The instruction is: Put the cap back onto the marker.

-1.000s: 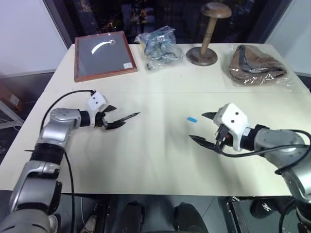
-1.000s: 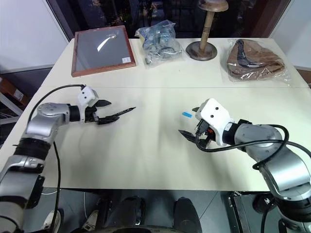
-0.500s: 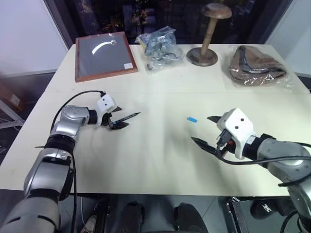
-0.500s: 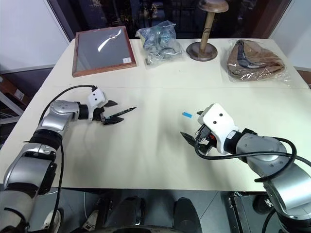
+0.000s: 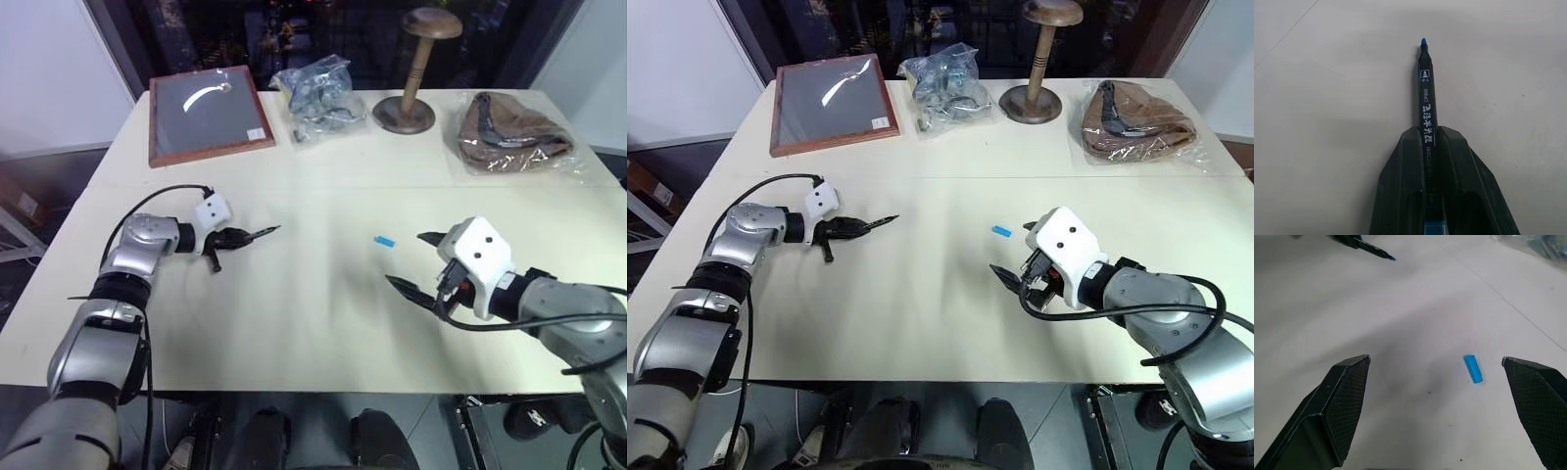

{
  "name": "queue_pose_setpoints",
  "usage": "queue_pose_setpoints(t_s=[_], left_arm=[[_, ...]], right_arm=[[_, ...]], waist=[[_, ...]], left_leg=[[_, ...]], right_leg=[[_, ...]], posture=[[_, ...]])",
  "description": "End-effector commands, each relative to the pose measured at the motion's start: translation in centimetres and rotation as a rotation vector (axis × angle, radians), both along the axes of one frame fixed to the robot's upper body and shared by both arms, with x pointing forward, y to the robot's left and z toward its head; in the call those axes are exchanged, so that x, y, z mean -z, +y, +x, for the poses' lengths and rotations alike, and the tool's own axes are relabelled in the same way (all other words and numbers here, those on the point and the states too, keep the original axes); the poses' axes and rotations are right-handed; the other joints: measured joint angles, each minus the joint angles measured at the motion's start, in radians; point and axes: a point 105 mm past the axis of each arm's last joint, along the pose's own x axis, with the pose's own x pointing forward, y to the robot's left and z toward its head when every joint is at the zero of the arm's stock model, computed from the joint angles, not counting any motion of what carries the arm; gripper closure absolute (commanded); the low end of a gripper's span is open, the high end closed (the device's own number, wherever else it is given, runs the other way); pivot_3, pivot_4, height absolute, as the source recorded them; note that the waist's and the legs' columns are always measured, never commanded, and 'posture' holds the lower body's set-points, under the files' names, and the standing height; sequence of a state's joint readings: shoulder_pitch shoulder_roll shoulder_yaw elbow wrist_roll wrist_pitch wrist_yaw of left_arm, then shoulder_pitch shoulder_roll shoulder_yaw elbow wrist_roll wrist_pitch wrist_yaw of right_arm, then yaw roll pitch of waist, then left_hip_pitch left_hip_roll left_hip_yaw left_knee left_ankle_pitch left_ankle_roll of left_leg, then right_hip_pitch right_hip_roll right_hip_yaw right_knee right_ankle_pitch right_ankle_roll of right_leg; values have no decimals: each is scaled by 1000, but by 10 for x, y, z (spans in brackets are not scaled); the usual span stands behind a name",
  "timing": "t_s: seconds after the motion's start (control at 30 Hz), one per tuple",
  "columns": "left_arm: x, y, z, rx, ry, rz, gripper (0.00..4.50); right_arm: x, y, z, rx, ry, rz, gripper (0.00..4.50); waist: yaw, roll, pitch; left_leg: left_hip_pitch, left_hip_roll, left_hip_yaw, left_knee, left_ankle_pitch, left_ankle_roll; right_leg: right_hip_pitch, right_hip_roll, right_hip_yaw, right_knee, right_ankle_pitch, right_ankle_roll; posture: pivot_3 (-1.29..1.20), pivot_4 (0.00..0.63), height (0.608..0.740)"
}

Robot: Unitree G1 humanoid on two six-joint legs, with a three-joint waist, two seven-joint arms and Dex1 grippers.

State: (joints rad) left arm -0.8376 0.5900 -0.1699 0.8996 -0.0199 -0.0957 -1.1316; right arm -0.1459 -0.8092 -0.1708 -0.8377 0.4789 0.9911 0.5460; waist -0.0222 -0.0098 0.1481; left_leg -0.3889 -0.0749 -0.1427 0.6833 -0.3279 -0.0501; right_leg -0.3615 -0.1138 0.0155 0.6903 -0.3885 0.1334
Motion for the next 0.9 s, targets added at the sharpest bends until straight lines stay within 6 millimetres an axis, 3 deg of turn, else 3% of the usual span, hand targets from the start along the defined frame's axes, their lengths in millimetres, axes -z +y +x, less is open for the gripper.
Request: queue_pose_setpoints(t_s=[0.03, 0.23, 0.37, 0.67, 0.9], left_arm=[[14, 16, -6, -38, 40, 46, 4458], [-30, -4, -6, 49, -112, -25, 4458], [-51, -17, -23, 113, -181, -31, 4458], [-79, -36, -65, 154, -252, -64, 4458], [-82, -33, -76, 98, -260, -67, 4458]], right_arm=[[-10, 2, 1, -29, -50, -16, 0], [-5, -1, 18, -81, -35, -37, 0], [0, -5, 41, -102, -4, 7, 0], [32, -22, 86, -113, 95, 40, 0], [47, -20, 105, -135, 117, 37, 0]], waist=[[-1, 0, 0], [-9, 0, 0], [-17, 0, 0], [-22, 0, 0], [-23, 0, 1]], left_leg=[[0, 0, 0, 0, 0, 0], [0, 0, 0, 0, 0, 0], [-2, 0, -1, 0, 0, 0], [-2, 1, -3, -2, 0, 0], [-2, 1, -3, -1, 0, 0]], right_leg=[[0, 0, 0, 0, 0, 0], [0, 0, 0, 0, 0, 0], [0, 0, 0, 0, 0, 0], [0, 0, 0, -2, 0, 0], [0, 0, 0, -4, 0, 0]], posture=[[0, 150, 740], [0, 150, 740], [0, 150, 740], [0, 150, 740], [0, 150, 740]])
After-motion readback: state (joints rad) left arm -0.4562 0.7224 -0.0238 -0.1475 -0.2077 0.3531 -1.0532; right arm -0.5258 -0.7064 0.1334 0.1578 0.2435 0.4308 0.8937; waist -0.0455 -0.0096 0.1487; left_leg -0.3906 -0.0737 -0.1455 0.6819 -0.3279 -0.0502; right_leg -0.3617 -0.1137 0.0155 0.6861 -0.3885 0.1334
